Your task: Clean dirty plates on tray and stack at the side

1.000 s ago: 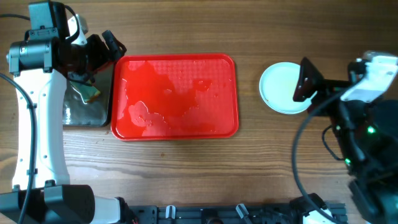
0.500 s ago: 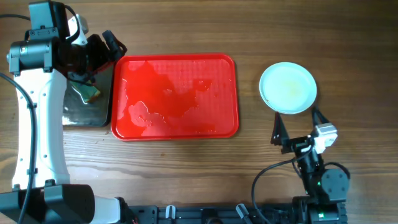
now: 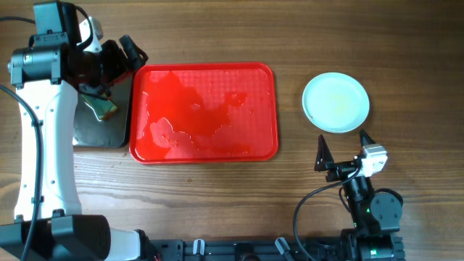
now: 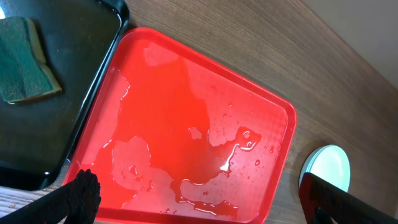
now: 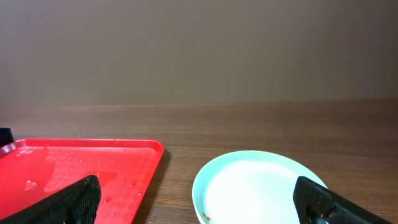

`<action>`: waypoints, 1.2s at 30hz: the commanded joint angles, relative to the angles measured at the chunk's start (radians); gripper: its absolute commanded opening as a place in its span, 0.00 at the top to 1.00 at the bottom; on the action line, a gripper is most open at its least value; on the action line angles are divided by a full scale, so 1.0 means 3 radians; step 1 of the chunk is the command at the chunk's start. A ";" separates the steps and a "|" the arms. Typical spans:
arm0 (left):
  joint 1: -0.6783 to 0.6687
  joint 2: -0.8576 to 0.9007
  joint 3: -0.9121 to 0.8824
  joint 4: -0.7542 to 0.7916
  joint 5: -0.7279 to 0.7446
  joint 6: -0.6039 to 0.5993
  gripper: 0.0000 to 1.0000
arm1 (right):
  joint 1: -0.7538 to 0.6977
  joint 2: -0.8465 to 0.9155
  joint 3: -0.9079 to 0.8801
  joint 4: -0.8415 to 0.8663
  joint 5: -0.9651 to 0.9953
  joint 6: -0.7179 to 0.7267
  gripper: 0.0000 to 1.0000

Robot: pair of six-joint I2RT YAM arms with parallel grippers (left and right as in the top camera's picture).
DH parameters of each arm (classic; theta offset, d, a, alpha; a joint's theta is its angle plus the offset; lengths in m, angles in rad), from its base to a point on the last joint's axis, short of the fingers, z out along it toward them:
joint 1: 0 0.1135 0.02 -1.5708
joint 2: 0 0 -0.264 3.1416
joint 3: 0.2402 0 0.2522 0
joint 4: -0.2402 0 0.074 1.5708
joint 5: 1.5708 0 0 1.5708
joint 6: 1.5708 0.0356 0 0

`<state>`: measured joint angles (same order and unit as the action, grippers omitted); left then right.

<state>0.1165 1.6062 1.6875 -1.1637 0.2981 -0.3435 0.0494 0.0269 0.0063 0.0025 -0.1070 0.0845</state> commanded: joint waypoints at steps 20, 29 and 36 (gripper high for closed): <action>-0.0181 -0.3700 -0.4687 0.3999 -0.0191 0.1146 0.00 | -0.0010 -0.0005 -0.0004 0.0004 0.0057 -0.0013 0.00; -0.0172 -0.4885 -0.5605 0.4089 -0.0367 0.1147 0.00 | -0.0010 -0.0005 -0.0004 0.0004 0.0057 -0.0013 0.00; -0.0175 -0.5343 -0.5605 0.3674 -0.0439 0.1132 0.00 | -0.0010 -0.0005 -0.0004 0.0004 0.0057 -0.0013 0.00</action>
<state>0.0593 0.0135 0.0101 -0.0547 0.1848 -0.0120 0.0494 0.0326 0.0063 -0.0002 -0.1028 0.0845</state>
